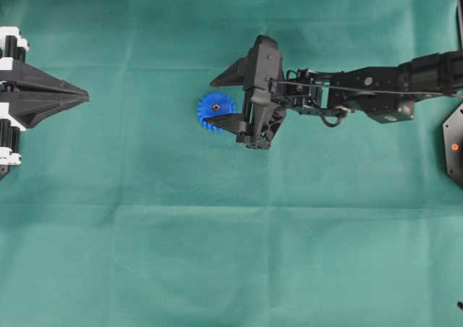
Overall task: Insert the shaft placed at a random location into the center hole of the small gear at another random location.
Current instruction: 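Open the right gripper and raise it off the inserted shaft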
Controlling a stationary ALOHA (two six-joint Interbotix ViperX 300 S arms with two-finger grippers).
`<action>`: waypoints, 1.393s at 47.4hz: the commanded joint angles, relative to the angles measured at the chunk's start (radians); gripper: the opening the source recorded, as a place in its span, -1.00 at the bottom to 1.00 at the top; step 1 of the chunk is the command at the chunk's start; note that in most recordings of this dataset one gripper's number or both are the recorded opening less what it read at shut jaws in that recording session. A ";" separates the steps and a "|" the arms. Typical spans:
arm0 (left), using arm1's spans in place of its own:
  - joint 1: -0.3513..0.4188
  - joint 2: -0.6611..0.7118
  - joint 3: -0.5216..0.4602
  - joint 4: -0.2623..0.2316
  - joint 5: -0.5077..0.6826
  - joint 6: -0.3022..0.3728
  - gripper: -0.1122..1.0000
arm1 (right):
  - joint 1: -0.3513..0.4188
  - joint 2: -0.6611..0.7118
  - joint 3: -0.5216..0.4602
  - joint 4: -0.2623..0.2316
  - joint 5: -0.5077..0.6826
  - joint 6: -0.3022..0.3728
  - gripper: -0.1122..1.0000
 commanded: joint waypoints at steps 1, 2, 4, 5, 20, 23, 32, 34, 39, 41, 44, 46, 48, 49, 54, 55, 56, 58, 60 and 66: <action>0.003 0.008 -0.017 0.002 -0.005 0.000 -0.79 | 0.003 -0.067 -0.012 0.000 0.020 -0.002 0.74; 0.003 0.008 -0.017 0.002 -0.005 0.000 -0.79 | 0.005 -0.074 -0.014 0.000 0.026 -0.003 0.74; 0.003 0.008 -0.017 0.002 -0.005 0.000 -0.79 | 0.003 -0.095 -0.015 0.000 0.041 -0.003 0.74; 0.003 0.008 -0.017 0.002 -0.005 0.000 -0.79 | 0.003 -0.103 -0.015 -0.002 0.048 -0.003 0.74; 0.003 0.008 -0.017 0.002 -0.005 0.000 -0.79 | 0.003 -0.158 -0.014 -0.002 0.091 -0.003 0.74; 0.003 0.006 -0.017 0.002 -0.005 -0.002 -0.79 | 0.003 -0.158 -0.014 -0.002 0.092 -0.003 0.74; 0.003 0.008 -0.017 0.002 -0.003 -0.002 -0.79 | 0.003 -0.176 -0.003 -0.002 0.126 -0.003 0.74; 0.003 0.008 -0.017 0.002 -0.003 -0.002 -0.79 | 0.003 -0.187 0.006 -0.002 0.132 -0.003 0.74; 0.003 0.008 -0.017 0.002 -0.003 -0.002 -0.79 | 0.003 -0.222 0.040 -0.002 0.133 -0.002 0.74; 0.003 0.008 -0.017 0.002 -0.002 -0.002 -0.79 | 0.003 -0.236 0.054 0.000 0.133 -0.002 0.74; 0.003 0.006 -0.017 0.002 -0.002 -0.002 -0.79 | 0.003 -0.261 0.077 0.000 0.133 0.000 0.74; 0.003 0.008 -0.017 0.002 -0.002 -0.002 -0.79 | 0.003 -0.275 0.092 0.000 0.133 0.000 0.74; 0.003 0.008 -0.017 0.002 -0.002 -0.002 -0.79 | 0.003 -0.293 0.109 0.002 0.133 0.000 0.74; 0.003 0.008 -0.017 0.002 -0.002 -0.002 -0.79 | 0.003 -0.299 0.115 0.000 0.133 0.000 0.74; 0.003 0.006 -0.017 0.002 -0.002 -0.002 -0.79 | 0.003 -0.336 0.147 0.003 0.133 0.002 0.74; 0.003 0.008 -0.017 0.002 -0.002 -0.002 -0.79 | 0.003 -0.342 0.153 0.002 0.133 0.002 0.74; 0.003 0.006 -0.017 0.002 -0.002 -0.002 -0.79 | 0.003 -0.351 0.160 0.002 0.133 0.002 0.74; 0.003 0.006 -0.017 0.002 -0.002 -0.002 -0.79 | 0.005 -0.362 0.172 0.003 0.133 0.002 0.74; 0.003 0.006 -0.017 0.002 -0.002 -0.002 -0.79 | 0.003 -0.376 0.181 0.003 0.133 0.003 0.74; 0.003 0.008 -0.017 0.002 -0.002 -0.002 -0.79 | 0.003 -0.411 0.210 0.003 0.133 0.003 0.74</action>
